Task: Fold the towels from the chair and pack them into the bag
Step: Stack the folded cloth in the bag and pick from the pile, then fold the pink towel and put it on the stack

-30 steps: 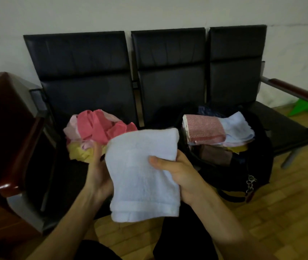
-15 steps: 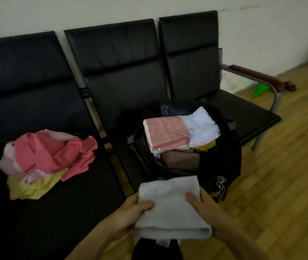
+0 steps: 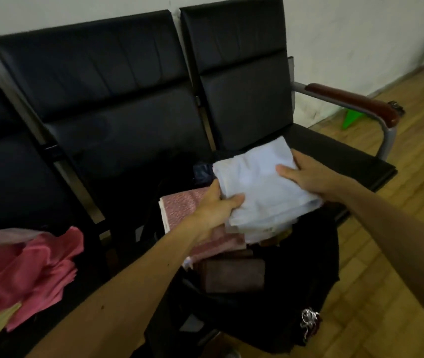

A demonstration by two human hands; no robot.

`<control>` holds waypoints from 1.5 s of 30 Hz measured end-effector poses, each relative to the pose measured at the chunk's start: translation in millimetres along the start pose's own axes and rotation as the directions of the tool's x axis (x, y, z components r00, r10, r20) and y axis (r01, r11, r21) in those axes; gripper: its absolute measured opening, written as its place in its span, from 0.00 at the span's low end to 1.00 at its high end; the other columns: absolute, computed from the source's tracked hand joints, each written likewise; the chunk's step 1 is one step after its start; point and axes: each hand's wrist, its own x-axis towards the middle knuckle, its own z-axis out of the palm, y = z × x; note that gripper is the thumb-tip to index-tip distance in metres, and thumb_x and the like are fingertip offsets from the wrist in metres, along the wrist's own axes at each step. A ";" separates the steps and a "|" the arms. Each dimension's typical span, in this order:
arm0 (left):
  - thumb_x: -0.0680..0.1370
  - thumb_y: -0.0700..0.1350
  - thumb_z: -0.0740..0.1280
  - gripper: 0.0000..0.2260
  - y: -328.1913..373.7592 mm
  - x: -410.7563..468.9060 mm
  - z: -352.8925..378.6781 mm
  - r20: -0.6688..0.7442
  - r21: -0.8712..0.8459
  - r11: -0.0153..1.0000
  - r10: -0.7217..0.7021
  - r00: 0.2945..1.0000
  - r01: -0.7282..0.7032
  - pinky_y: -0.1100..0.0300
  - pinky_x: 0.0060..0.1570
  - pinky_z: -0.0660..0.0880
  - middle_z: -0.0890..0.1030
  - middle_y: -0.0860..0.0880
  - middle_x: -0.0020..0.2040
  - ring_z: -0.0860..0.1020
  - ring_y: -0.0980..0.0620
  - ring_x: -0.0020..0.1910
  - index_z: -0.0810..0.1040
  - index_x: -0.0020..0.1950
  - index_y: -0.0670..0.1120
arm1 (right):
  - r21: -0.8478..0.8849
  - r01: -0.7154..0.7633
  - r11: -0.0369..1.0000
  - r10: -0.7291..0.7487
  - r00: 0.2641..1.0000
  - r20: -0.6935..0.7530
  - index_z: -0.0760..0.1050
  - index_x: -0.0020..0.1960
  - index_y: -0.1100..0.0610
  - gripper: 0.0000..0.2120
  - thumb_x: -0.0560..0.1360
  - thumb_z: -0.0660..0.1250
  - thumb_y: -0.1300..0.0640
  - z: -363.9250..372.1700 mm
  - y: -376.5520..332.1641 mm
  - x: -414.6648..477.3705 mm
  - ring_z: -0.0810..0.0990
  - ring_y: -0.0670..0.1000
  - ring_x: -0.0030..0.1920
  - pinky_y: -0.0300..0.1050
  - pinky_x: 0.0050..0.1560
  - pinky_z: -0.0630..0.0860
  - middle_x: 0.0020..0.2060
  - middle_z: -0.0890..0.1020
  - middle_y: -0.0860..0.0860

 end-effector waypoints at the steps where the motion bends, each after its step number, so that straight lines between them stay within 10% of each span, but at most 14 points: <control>1: 0.79 0.42 0.70 0.27 -1.3 13.3 2.7 -0.012 0.031 1.000 0.001 1.000 -0.001 0.55 0.62 0.75 0.75 0.53 0.64 0.76 0.51 0.63 0.64 0.75 0.50 | -0.031 0.012 0.999 -0.012 1.000 -0.010 0.61 0.76 0.50 0.26 0.81 0.61 0.45 -1.8 3.0 14.8 0.69 0.54 0.70 0.47 0.65 0.64 0.69 0.71 0.50; 13: 0.78 0.46 0.71 0.42 -67.1 90.9 13.7 0.035 0.440 0.888 -0.164 0.986 0.132 0.53 0.68 0.68 0.64 0.41 0.77 0.67 0.41 0.73 0.46 0.81 0.42 | -0.449 -0.101 0.888 0.087 0.995 -0.052 0.62 0.75 0.57 0.28 0.80 0.64 0.47 38.3 72.2 102.2 0.74 0.60 0.65 0.55 0.65 0.69 0.68 0.74 0.59; 20: 0.78 0.45 0.70 0.29 -25.4 55.9 -32.9 -0.045 0.453 0.891 -0.017 0.999 0.035 0.56 0.52 0.77 0.80 0.42 0.60 0.80 0.43 0.57 0.63 0.76 0.47 | -0.570 -0.015 0.822 -0.132 0.967 -0.217 0.73 0.64 0.57 0.17 0.79 0.66 0.52 54.1 33.6 70.1 0.79 0.55 0.53 0.50 0.52 0.74 0.58 0.78 0.57; 28: 0.77 0.46 0.71 0.10 -31.0 -130.0 -213.1 -0.400 0.577 0.815 0.226 0.888 0.053 0.61 0.37 0.79 0.82 0.53 0.36 0.81 0.59 0.33 0.74 0.54 0.54 | -0.065 0.438 0.897 -0.439 0.898 -0.010 0.78 0.50 0.51 0.03 0.76 0.69 0.55 224.4 -83.9 -32.5 0.82 0.50 0.44 0.43 0.45 0.73 0.45 0.83 0.49; 35: 0.75 0.49 0.73 0.06 -121.9 -249.3 -335.5 -0.725 0.479 0.735 0.024 0.689 0.479 0.60 0.34 0.74 0.80 0.53 0.32 0.78 0.60 0.31 0.78 0.41 0.54 | 0.183 0.376 0.908 -0.417 0.848 0.327 0.77 0.50 0.48 0.04 0.76 0.70 0.53 403.0 -159.1 -80.4 0.80 0.39 0.47 0.27 0.44 0.72 0.44 0.81 0.41; 45: 0.78 0.50 0.69 0.08 -169.4 -211.2 -424.7 -0.787 0.379 0.792 0.004 0.617 0.478 0.58 0.39 0.74 0.81 0.53 0.35 0.80 0.52 0.37 0.81 0.43 0.47 | 0.063 0.231 0.971 -0.237 0.902 0.360 0.80 0.46 0.51 0.01 0.76 0.71 0.54 525.1 -215.3 -47.2 0.81 0.43 0.46 0.39 0.47 0.76 0.42 0.81 0.41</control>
